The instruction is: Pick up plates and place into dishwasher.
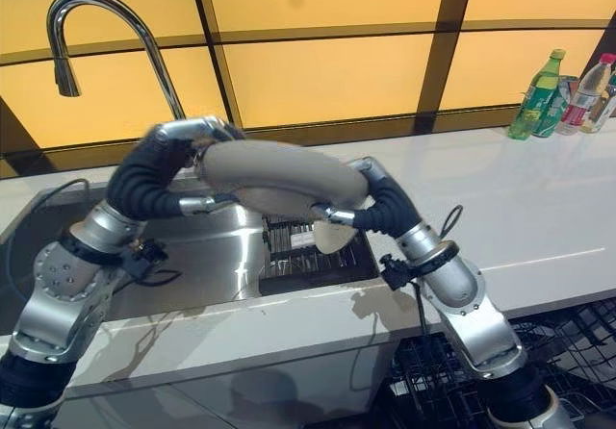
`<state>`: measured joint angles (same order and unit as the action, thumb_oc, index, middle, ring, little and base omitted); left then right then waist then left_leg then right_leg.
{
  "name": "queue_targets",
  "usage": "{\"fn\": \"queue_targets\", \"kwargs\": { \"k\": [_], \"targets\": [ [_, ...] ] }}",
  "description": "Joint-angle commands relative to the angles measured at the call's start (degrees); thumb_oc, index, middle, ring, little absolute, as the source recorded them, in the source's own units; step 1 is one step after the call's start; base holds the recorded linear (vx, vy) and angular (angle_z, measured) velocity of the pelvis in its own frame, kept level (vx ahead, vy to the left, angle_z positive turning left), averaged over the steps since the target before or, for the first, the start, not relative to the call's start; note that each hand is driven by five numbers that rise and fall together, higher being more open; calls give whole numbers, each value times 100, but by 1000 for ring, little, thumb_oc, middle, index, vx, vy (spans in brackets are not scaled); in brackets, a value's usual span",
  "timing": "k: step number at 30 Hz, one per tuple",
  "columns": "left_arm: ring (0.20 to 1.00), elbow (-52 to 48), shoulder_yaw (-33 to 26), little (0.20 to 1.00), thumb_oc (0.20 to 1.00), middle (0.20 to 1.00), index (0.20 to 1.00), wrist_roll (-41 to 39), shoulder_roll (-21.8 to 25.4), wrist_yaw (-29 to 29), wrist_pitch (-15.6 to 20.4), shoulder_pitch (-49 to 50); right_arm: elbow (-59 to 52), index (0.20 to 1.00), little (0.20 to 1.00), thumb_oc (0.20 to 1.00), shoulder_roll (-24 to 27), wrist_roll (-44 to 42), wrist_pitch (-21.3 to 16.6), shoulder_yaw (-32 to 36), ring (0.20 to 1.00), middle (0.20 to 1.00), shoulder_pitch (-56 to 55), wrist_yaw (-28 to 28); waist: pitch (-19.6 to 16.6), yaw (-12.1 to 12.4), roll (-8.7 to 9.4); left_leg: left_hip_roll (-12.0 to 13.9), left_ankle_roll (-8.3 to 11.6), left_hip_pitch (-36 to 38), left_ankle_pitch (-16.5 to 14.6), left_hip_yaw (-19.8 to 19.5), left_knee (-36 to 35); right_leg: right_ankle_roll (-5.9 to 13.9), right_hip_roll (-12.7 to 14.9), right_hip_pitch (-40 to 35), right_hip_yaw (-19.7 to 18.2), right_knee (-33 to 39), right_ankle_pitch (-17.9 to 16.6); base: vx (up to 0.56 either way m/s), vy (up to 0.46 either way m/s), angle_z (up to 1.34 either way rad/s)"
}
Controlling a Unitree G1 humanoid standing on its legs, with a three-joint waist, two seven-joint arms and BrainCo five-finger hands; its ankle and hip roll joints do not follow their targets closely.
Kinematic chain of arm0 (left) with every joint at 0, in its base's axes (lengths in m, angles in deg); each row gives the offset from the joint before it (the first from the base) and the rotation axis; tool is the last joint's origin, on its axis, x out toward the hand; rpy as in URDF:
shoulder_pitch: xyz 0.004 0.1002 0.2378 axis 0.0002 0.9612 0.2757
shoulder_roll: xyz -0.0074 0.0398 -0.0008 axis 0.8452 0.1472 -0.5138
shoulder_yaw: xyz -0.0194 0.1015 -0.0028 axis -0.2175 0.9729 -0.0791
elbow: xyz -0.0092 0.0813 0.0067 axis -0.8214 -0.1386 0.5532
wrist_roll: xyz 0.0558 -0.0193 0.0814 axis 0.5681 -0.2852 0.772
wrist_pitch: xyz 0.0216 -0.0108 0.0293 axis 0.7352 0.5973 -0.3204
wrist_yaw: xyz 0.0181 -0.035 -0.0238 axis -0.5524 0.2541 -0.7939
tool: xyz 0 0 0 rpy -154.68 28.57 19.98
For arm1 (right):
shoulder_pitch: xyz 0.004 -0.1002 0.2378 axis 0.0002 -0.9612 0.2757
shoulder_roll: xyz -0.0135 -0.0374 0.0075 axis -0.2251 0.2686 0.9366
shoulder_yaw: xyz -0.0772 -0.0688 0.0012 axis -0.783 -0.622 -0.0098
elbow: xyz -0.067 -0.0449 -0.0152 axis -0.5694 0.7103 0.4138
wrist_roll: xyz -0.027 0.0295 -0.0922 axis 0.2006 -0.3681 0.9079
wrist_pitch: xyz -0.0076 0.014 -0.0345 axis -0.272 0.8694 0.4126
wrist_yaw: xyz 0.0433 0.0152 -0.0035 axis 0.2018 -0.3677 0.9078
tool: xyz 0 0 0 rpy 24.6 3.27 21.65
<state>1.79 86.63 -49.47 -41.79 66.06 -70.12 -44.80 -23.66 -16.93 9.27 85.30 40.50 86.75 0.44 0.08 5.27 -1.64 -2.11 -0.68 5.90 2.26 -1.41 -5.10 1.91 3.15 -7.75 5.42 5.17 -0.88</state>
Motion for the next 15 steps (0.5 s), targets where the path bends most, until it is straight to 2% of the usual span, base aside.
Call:
{"fn": "queue_targets", "kwargs": {
  "k": [1, 4, 8, 15],
  "targets": [
    [1000, 362, -777, 1000, 1000, 1000, 1000, -82, 53, 967, 440, 58, 233, 200, 200, 200, 376, 283, -157, 956, 200, 200, -211, -521, -291, -114, 183, 131, 49, 54, -489, 184, 72, 378, 313, 210, 68, -114, 84, 11, -14, -7],
    [1000, 405, -1131, 1000, 1000, 1000, 1000, 40, 93, 1421, 516, 242, 347, 200, 200, 200, 568, 394, -92, 1443, 200, 200, -389, -657, -291, -207, 192, 150, 52, 76, -506, 230, 72, 356, 282, 224, -24, -122, 95, 14, -10, -16],
    [1000, 425, -1451, 1000, 1000, 1000, 1000, 38, 89, 1656, 585, 391, 435, 200, 200, 200, 695, 492, -62, 1915, 200, 200, -629, -741, -278, -354, 195, 181, 60, 117, -531, 310, 66, 344, 249, 238, -137, -141, 111, 20, -7, -15],
    [1000, 421, -1626, 1000, 1000, 1000, 1000, 61, 173, 1584, 541, 541, 515, 200, 200, 200, 830, 605, 113, 2464, 200, 200, -990, -1112, -191, -623, 207, 235, 65, 207, -577, 514, 86, 346, 180, 280, -390, -200, 106, 14, -23, -27]
  ]
}}
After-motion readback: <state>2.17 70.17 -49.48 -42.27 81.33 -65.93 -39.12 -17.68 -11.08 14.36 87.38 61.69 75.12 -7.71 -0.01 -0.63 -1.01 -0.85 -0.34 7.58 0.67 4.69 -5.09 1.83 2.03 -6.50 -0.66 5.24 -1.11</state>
